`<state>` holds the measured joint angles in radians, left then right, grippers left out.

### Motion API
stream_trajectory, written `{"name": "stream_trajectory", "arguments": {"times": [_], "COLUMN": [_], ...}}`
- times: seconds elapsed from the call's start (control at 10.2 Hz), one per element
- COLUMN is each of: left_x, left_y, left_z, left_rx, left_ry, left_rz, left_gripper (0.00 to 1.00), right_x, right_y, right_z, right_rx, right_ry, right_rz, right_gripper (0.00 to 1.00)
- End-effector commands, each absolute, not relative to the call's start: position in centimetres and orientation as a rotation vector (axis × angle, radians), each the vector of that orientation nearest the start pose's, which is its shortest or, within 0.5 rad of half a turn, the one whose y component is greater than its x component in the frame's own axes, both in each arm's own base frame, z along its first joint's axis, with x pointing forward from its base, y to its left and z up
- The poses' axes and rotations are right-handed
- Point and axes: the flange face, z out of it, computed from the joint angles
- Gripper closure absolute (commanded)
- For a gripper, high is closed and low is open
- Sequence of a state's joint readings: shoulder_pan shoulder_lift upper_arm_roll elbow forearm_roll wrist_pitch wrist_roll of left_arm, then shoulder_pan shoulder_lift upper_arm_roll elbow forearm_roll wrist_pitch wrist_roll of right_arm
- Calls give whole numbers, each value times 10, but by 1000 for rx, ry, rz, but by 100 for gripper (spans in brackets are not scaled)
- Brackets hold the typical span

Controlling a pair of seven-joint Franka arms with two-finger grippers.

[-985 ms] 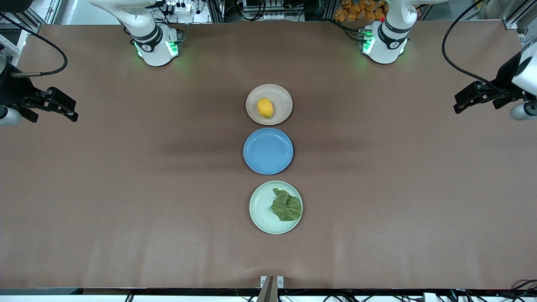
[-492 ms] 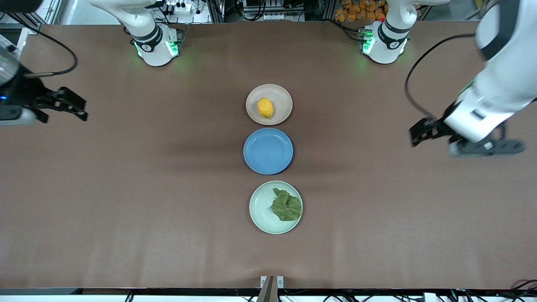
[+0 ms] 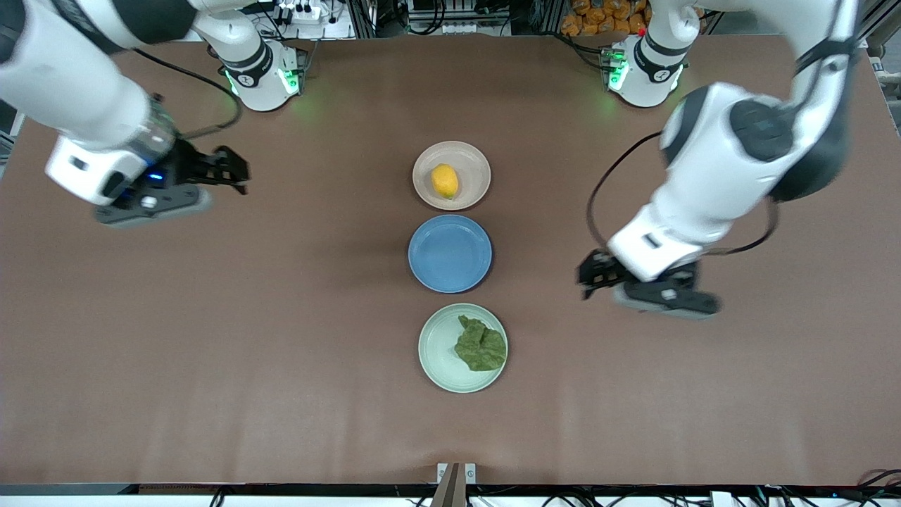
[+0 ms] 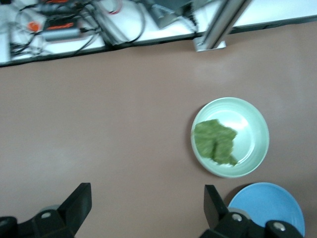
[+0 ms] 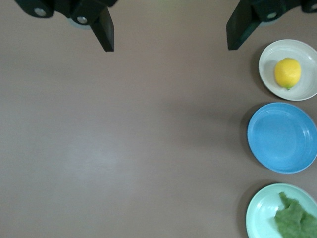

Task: Pick lemon and lettuce from plates
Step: 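Reach the left gripper to the lettuce while the right gripper reaches the lemon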

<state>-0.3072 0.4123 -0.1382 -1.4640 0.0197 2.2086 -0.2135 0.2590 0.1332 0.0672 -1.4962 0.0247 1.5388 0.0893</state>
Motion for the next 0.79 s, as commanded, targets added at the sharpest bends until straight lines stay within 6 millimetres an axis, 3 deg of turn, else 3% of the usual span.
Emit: {"name": "stream_trajectory", "arguments": {"times": [0.0, 0.1, 0.3, 0.49, 0.69], "left_x": [669, 671, 660, 656, 649], "left_y": [-319, -339, -394, -405, -411], "left_z": [426, 396, 330, 266, 229], "left_rx": [-3221, -3229, -3257, -3217, -3162], "left_ry": [433, 464, 526, 608, 725], "left_rz": [-648, -718, -899, -1065, -1142], "left_gripper": [0, 0, 0, 0, 0], "right_x": [563, 555, 545, 517, 489], "right_y": [217, 251, 288, 336, 375], "right_z": [550, 537, 515, 489, 460], "right_rx": [-3055, -3070, -3089, -3119, -3143], "right_ry": [-184, -151, -45, 14, 104], "right_rz": [257, 283, 336, 366, 361], "right_gripper": [0, 0, 0, 0, 0]}}
